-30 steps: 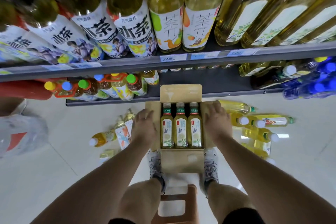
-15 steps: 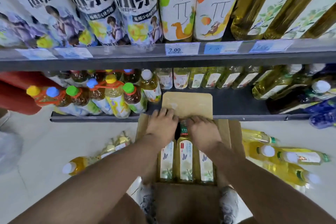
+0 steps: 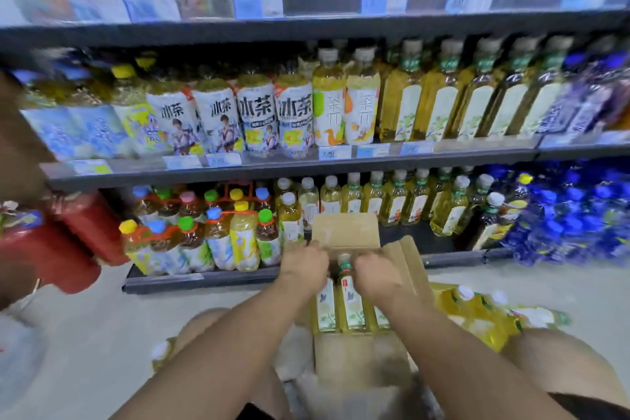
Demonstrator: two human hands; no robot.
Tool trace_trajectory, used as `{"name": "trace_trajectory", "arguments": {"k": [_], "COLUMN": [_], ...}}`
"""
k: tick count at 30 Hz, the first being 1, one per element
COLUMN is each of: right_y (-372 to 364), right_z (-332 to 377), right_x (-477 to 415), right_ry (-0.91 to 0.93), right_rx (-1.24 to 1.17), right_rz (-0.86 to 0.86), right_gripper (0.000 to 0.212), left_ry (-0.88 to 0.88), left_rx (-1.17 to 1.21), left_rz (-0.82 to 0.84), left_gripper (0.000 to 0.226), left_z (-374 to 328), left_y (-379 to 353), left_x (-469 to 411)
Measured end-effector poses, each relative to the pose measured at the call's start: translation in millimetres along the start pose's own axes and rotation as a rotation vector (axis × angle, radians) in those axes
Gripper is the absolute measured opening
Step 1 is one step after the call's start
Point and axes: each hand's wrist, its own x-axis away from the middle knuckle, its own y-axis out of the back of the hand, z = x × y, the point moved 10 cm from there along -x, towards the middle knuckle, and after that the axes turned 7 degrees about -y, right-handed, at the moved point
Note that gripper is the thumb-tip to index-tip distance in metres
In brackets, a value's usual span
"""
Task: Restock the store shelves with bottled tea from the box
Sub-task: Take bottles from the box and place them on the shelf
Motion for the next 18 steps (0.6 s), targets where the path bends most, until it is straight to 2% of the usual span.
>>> {"name": "trace_trajectory", "arguments": {"k": [4,9,18], "right_y": [16,14,-30], "right_z": [-3,-15,-12], "right_x": [16,2,-73], "right_ry": [-0.033,-0.065,-0.115], "right_rx": [-0.024,-0.029,-0.079], "right_rz": [-0.017,0.046,0.232], "right_gripper": [0.022,0.026,0.027], "left_ry": [0.018,0.046,0.043], "left_rx": [0.011,0.049,0.122], "left_rz": [-0.037,-0.032,0.117], "left_gripper": [0.037,0.035,0.027], "left_z": [2,5,14], "left_y": [22,10,-54], "left_x": [14,3,-61]}}
